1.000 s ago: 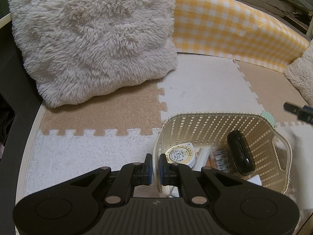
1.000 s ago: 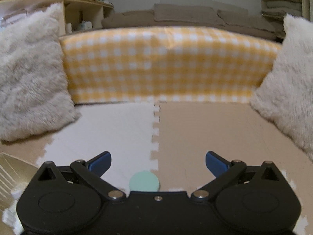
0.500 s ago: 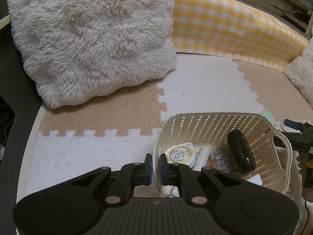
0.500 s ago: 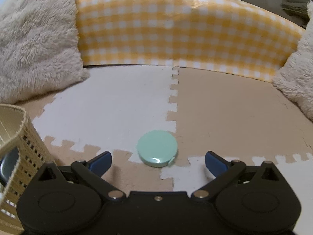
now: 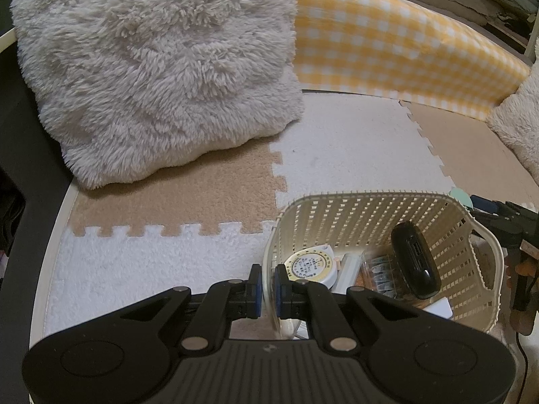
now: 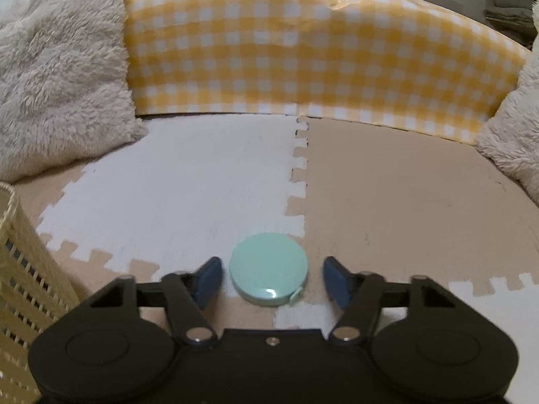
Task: Organize rigid objects
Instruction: 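Move the right gripper to the mint-green tape measure and grasp it, then carry the mint-green tape measure with the right gripper and release it into the basket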
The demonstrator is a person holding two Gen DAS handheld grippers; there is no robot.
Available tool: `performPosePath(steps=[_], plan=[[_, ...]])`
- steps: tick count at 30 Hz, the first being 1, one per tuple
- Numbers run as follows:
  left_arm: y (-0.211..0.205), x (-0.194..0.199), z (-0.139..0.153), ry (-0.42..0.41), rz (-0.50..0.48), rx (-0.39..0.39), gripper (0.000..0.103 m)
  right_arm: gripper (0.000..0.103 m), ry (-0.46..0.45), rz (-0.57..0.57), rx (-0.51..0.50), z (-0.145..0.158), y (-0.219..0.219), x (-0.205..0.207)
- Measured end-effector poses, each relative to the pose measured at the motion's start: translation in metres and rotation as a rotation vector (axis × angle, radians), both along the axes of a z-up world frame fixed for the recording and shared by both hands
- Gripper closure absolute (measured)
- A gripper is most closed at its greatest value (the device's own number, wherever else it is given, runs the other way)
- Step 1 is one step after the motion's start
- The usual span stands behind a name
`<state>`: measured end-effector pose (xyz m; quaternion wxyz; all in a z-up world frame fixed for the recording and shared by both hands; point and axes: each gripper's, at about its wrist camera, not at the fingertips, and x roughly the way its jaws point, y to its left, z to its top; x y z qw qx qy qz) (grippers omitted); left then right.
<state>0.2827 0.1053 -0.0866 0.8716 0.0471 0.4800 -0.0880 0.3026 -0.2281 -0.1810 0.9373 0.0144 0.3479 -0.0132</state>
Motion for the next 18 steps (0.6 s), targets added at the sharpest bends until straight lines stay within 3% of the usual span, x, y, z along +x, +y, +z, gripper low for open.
performPosePath(steps=[2,12,18], plan=[[0.000,0.000,0.000,0.000,-0.002,0.002,0.095,0.052,-0.001,0.004,0.001,0.001,0.000,0.001],[-0.001,0.000,0.000,-0.001,-0.002,0.002,0.095,0.052,0.015,0.016,-0.014,0.004,0.001,0.000],[0.000,0.000,0.000,-0.001,-0.001,0.002,0.095,0.052,-0.047,0.022,-0.009,0.035,0.003,-0.006]])
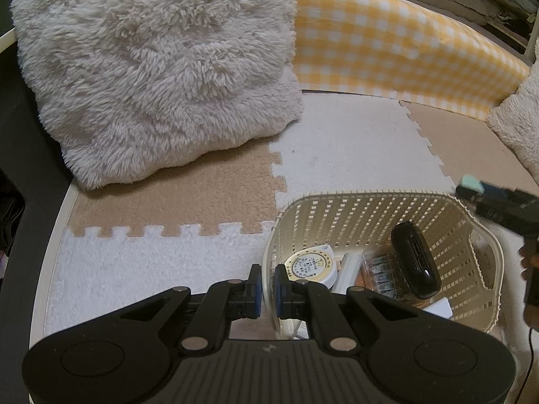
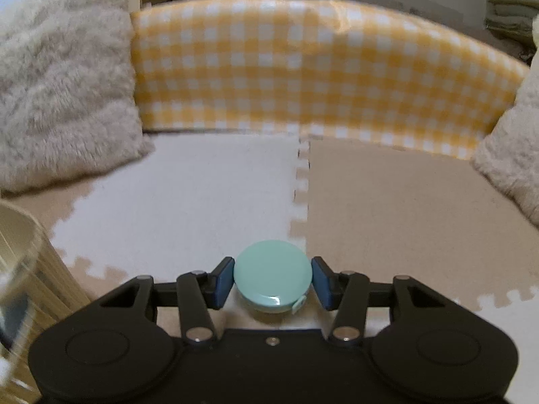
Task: Organize rigid objects
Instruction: 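Carry the mint-green tape measure with the right gripper and release it into the basket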
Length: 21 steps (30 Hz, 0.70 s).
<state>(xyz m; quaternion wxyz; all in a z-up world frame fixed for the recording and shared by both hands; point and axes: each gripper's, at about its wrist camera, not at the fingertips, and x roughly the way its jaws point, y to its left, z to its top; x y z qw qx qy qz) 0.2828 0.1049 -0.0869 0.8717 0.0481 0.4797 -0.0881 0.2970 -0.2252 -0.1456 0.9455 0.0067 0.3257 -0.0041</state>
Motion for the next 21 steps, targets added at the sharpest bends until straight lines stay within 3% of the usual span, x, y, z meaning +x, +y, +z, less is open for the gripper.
performPosePath(steps=[12,21], plan=[[0.001,0.000,0.000,0.001,0.004,-0.004,0.095,0.052,-0.187,0.083,0.069,0.096,0.030,-0.025],[0.001,0.000,0.000,0.000,0.003,-0.004,0.095,0.052,-0.165,0.252,0.101,0.115,0.086,-0.043]])
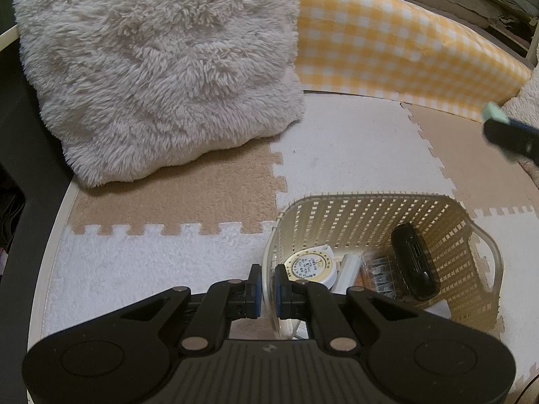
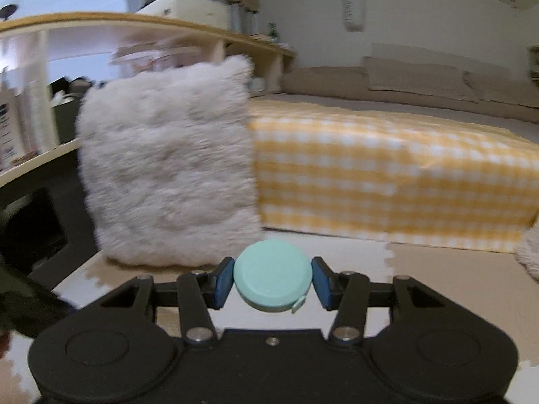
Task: Organize rigid objects
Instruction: 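Carry the mint-green tape measure with the right gripper and release it into the basket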
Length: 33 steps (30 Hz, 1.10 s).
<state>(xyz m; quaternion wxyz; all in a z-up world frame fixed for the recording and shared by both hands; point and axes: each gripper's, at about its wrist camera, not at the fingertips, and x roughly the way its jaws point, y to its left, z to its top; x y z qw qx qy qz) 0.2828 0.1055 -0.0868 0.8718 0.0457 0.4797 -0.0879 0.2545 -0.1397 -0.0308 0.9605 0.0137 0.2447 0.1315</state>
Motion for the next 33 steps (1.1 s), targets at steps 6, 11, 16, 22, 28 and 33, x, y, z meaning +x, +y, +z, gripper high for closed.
performPosePath(steps=[6,11,16,22,28,33], plan=[[0.000,-0.001,0.000,-0.001,0.000,0.002,0.095,0.052,0.088,0.120,0.008,-0.018,0.040,-0.008],[0.001,-0.001,0.000,-0.001,0.000,0.003,0.095,0.053,0.186,0.188,0.014,-0.036,0.064,-0.008],[0.001,-0.001,0.000,-0.001,0.000,0.002,0.095,0.053,0.269,0.229,-0.002,-0.055,0.084,-0.006],[0.001,-0.001,0.000,-0.001,-0.001,0.003,0.095,0.053,0.335,0.235,-0.038,-0.077,0.100,0.001],[0.001,-0.001,0.000,-0.001,-0.001,0.003,0.095,0.052,0.360,0.248,-0.054,-0.084,0.109,0.006],[0.001,-0.001,0.000,-0.001,-0.001,0.003,0.095,0.045,0.371,0.258,-0.051,-0.087,0.111,0.006]])
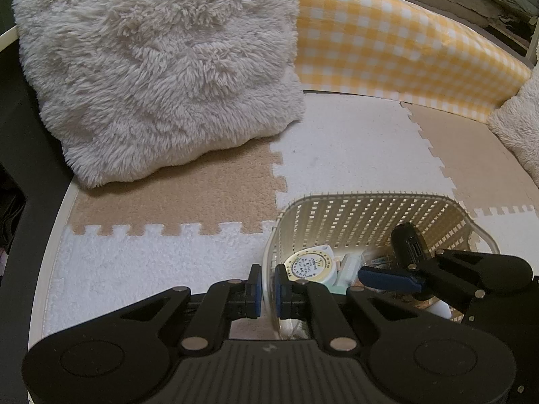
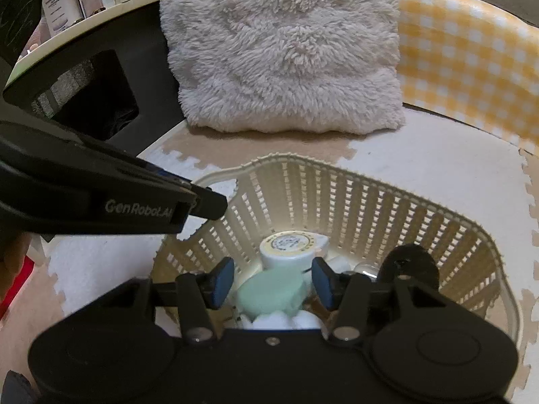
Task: Organize rigid objects
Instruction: 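Carry the mint-green tape measure with the right gripper and release it into the basket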
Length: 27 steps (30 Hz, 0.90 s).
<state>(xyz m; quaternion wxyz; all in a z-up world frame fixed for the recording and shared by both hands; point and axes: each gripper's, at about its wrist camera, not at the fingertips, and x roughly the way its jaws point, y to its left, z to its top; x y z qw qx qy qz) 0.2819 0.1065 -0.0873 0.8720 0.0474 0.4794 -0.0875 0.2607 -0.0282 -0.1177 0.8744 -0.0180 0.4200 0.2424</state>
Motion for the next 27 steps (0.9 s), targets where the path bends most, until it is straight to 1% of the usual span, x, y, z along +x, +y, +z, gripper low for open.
performPosePath(steps=[1,8,9,11,12,17,19,20,24,27], plan=[[0.000,0.000,0.000,0.000,0.000,0.000,0.095,0.043,0.001,0.002,-0.001,0.000,0.000,0.000],[0.000,0.000,0.000,0.000,0.000,0.000,0.095,0.042,0.006,0.003,0.004,0.001,-0.001,-0.001],[0.000,0.000,0.000,0.000,0.001,-0.001,0.095,0.040,0.006,0.003,0.004,0.001,-0.002,-0.002],[0.000,0.000,0.000,0.000,0.001,-0.003,0.095,0.034,-0.001,0.000,0.002,0.005,-0.005,-0.004],[0.000,0.000,0.000,0.000,0.001,-0.003,0.095,0.029,-0.011,-0.001,0.001,0.009,-0.008,-0.006],[0.000,0.000,-0.001,0.000,0.004,-0.005,0.095,0.028,-0.040,-0.018,-0.013,0.025,-0.022,-0.012],[0.000,-0.001,-0.001,-0.001,0.006,-0.008,0.095,0.019,-0.051,-0.034,-0.004,0.034,-0.029,-0.015],[0.000,-0.001,-0.001,-0.001,0.007,-0.008,0.095,0.018,-0.055,-0.040,0.001,0.038,-0.032,-0.017],[-0.002,-0.002,0.000,-0.003,0.008,0.000,0.095,0.016,-0.089,-0.059,0.008,0.059,-0.045,-0.028],[-0.003,-0.003,0.000,-0.007,0.008,0.007,0.095,0.013,-0.113,-0.079,0.021,0.076,-0.055,-0.038]])
